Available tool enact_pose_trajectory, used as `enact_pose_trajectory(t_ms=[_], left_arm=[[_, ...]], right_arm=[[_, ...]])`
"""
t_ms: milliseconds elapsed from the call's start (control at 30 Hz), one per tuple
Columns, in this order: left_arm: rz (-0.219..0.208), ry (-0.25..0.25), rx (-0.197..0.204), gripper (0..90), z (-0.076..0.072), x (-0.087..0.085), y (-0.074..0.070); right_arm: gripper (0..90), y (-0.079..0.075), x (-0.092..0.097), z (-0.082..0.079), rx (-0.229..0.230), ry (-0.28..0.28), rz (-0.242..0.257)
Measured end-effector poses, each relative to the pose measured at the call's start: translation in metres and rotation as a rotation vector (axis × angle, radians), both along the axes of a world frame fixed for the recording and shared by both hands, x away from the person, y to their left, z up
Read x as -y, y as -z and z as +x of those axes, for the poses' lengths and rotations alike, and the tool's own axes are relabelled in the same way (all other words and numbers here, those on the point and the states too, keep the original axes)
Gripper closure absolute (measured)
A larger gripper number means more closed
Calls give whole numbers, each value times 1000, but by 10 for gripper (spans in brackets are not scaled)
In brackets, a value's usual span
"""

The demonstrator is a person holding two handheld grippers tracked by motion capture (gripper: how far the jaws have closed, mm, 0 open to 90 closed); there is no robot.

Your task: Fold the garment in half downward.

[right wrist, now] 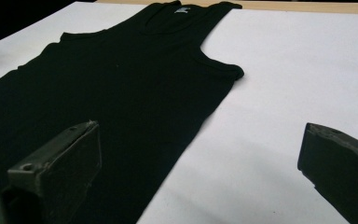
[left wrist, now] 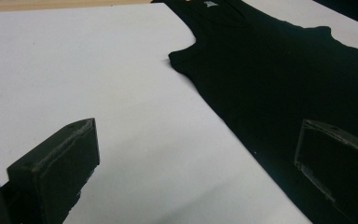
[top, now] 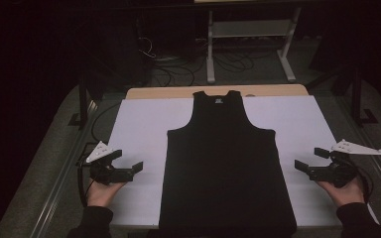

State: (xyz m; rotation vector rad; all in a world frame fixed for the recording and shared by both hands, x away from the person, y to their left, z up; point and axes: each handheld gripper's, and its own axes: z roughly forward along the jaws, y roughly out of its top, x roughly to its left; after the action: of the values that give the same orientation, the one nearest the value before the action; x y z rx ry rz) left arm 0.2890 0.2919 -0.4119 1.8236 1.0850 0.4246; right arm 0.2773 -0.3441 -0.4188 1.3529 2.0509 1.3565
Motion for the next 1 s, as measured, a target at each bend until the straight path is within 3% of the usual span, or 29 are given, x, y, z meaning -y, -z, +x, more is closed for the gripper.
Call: enact_pose_trajectory(t_ms=[733, 1000], left_arm=[[-15, 15, 11, 0, -3, -1, -1], [6, 28, -1, 0, -1, 2, 0]], right_arm=[[0, -8, 1, -3, 36, 5, 3], [0, -10, -1, -1, 32, -10, 4]])
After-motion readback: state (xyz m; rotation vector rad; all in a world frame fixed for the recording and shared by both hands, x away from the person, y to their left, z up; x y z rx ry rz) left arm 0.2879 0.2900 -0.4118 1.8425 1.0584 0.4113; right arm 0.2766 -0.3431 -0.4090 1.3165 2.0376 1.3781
